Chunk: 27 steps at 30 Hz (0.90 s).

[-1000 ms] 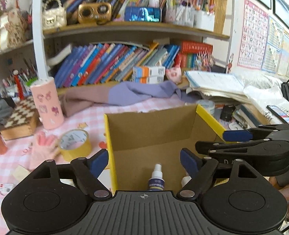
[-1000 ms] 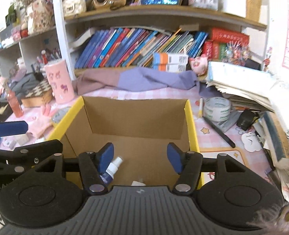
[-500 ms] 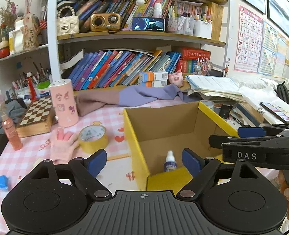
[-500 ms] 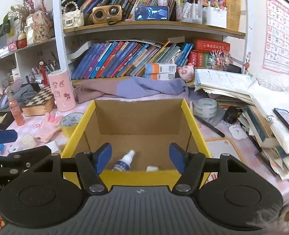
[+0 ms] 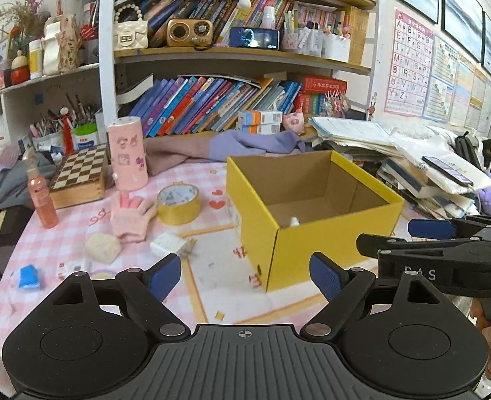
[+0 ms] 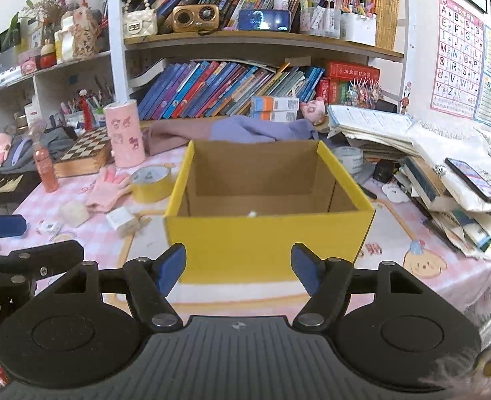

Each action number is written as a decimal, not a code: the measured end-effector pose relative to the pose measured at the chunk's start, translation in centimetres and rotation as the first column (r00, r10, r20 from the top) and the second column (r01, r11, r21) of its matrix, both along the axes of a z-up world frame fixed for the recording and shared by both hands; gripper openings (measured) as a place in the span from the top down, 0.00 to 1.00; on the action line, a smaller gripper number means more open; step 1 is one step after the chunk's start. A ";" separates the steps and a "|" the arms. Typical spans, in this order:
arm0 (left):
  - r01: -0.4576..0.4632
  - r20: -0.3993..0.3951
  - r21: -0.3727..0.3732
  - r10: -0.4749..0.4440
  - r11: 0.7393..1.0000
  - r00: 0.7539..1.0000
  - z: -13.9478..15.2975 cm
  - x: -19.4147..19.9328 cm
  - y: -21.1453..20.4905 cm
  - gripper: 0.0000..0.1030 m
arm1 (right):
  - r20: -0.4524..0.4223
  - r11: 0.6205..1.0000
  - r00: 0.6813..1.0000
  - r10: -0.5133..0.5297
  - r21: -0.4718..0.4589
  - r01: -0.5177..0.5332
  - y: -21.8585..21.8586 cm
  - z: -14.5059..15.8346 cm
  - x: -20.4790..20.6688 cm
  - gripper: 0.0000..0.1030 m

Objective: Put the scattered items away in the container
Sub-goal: 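Withdraw both tools from the box back toward the remaining items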

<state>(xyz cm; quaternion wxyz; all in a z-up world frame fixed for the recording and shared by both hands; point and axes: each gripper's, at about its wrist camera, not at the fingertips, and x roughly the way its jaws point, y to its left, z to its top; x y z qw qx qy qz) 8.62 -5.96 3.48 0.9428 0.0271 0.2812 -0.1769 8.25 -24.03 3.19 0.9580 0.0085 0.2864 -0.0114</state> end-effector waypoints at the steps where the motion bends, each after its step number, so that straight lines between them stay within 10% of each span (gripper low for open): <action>1: 0.000 -0.002 -0.001 0.000 1.000 1.000 -0.1 -0.3 0.4 0.15 | -0.004 1.000 1.000 0.001 -0.001 -0.001 0.5 -0.1 -0.4 0.33; 27: -0.084 -0.154 0.010 0.085 0.996 0.984 -2.9 -4.4 7.4 0.12 | -0.121 0.996 0.989 0.085 0.022 -0.083 7.5 -2.3 -4.6 0.31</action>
